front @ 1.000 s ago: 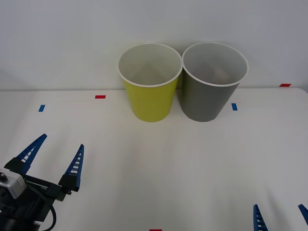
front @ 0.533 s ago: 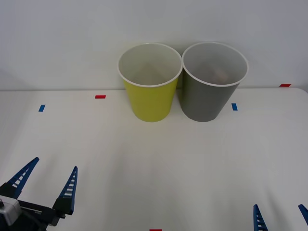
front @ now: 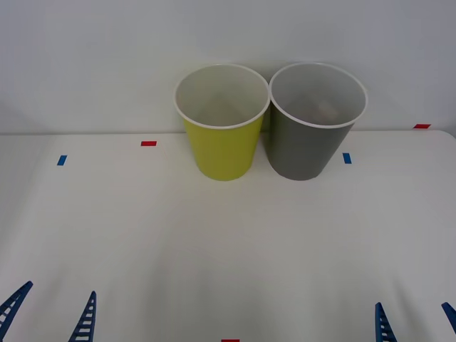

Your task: Put cans in the gray bin and PET bottles in the light green bin.

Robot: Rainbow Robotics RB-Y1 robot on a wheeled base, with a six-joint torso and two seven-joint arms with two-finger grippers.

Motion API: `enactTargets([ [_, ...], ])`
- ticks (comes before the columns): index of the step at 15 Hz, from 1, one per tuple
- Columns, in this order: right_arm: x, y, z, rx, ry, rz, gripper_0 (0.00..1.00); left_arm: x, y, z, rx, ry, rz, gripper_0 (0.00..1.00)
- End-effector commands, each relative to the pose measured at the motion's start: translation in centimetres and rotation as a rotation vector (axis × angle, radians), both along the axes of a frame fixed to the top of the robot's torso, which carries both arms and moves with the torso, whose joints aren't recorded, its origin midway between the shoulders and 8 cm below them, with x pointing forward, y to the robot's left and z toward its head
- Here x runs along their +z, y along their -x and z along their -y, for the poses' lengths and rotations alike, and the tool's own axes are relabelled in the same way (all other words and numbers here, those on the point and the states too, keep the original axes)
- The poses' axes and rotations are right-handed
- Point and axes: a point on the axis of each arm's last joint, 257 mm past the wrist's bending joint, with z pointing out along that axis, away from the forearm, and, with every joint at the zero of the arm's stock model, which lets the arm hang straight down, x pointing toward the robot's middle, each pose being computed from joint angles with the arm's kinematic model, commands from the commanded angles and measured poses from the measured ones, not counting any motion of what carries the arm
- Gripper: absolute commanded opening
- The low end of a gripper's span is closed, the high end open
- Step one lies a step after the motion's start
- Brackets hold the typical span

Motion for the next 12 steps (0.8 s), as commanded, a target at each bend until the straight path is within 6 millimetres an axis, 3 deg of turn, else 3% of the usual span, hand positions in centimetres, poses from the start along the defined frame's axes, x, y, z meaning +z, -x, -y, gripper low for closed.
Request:
enactTargets([
  [1, 0.0, 0.0, 0.0, 0.000, 0.000, 0.000, 1.00, -1.3, 1.4, 0.1, 0.023, 0.020, -0.047, 0.91],
  [4, 0.0, 0.0, 0.0, 0.000, 0.000, 0.000, 1.00, -2.1, 2.5, -0.1, 0.038, 0.016, -0.080, 0.91],
  [12, 0.0, 0.0, 0.0, 0.000, 0.000, 0.000, 1.00, -2.2, 2.6, 0.1, 0.030, -0.014, -0.081, 0.91],
])
